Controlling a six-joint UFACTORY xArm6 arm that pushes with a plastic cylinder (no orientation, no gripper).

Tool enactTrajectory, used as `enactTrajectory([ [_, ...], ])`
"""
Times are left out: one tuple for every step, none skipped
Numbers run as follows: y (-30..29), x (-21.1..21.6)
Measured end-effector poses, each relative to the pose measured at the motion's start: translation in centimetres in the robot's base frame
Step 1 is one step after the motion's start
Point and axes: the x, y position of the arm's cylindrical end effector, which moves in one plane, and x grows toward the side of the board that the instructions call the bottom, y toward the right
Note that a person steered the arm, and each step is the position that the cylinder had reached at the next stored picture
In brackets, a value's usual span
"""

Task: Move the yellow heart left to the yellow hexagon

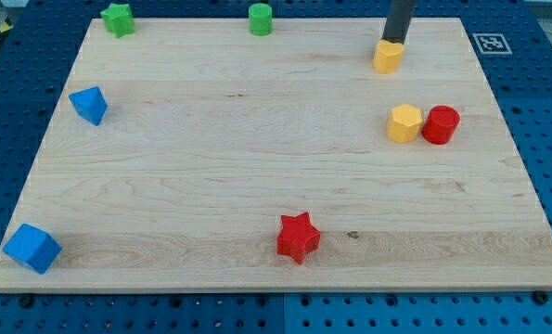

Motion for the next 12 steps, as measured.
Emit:
enactTrajectory([
  [-1.5, 2.0],
  [-2.7, 4.1],
  [-3.9, 6.4],
  [-6.2, 7.3],
  [-9.8, 7.3],
  [-9.8, 8.1],
  [-7.3, 7.3],
  [-6.1, 7.4],
  [-6.1, 9.3],
  [-6.1, 11.5],
  [-6.1, 12.6],
  [-7.0, 12.4],
])
